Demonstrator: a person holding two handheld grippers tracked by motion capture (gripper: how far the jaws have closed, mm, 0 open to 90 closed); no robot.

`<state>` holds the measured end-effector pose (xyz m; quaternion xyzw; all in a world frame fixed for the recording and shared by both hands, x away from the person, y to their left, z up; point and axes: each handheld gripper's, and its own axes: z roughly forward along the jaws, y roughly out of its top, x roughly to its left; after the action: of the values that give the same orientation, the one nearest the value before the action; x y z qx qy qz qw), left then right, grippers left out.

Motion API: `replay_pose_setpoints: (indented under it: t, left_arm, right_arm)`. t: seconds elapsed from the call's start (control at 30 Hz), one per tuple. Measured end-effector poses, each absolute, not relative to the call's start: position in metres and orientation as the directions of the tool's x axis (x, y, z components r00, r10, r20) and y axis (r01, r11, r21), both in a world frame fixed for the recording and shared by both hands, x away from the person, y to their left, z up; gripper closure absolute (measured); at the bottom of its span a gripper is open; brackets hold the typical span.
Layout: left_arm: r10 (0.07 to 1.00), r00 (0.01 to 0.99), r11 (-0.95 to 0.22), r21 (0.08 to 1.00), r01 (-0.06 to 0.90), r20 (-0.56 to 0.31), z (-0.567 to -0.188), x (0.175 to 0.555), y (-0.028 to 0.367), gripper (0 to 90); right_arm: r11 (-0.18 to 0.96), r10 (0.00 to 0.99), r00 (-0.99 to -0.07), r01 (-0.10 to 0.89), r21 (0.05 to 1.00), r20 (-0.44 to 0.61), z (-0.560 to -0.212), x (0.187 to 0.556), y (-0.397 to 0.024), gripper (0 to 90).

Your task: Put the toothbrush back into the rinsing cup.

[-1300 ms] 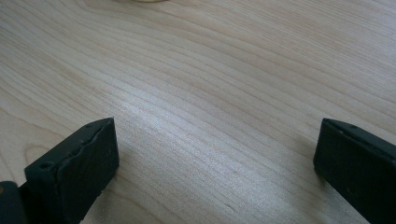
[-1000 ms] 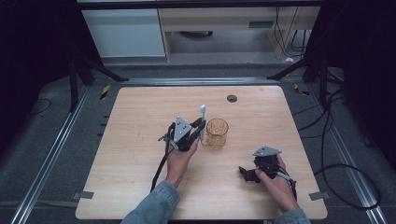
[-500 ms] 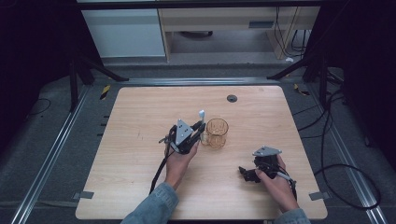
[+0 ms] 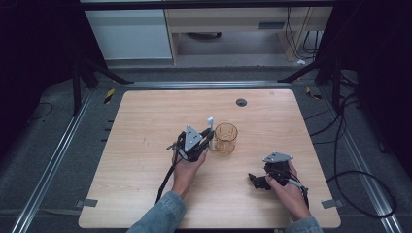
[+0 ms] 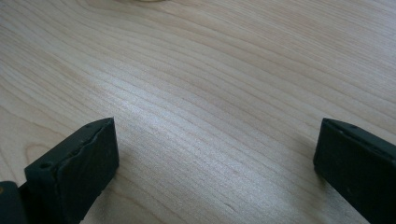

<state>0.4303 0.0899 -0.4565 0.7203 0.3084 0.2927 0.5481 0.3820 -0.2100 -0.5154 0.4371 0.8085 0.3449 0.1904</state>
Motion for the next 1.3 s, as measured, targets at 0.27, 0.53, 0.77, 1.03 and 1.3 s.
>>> replay_pose_setpoints:
  t: [0.27, 0.53, 0.77, 1.03, 1.3]
  left_arm:
    - [0.759, 0.647, -0.216, 0.966, 0.142, 0.075, -0.4585, 0.4321, 0.0912, 80.9]
    - [0.758, 0.648, -0.218, 0.965, 0.148, 0.072, -0.4588, 0.4329, 0.0912, 80.9]
    - [0.758, 0.649, -0.219, 0.964, 0.149, 0.072, -0.4586, 0.4326, 0.0906, 81.0]
    - [0.757, 0.649, -0.220, 0.964, 0.148, 0.073, -0.4570, 0.4321, 0.0906, 80.9]
    - [0.756, 0.651, -0.223, 0.963, 0.151, 0.073, -0.4570, 0.4314, 0.0901, 80.4]
  right_arm:
    - [0.379, 0.838, -0.546, 0.575, 0.725, -0.005, -0.5154, 0.3820, -0.2099, 0.4]
    - [0.379, 0.838, -0.546, 0.576, 0.724, -0.004, -0.5153, 0.3820, -0.2099, 0.4]
    - [0.379, 0.838, -0.546, 0.576, 0.724, -0.004, -0.5153, 0.3819, -0.2099, 0.4]
    - [0.379, 0.838, -0.546, 0.576, 0.724, -0.004, -0.5153, 0.3819, -0.2099, 0.4]
    - [0.377, 0.839, -0.544, 0.577, 0.725, -0.002, -0.5153, 0.3819, -0.2098, 0.4]
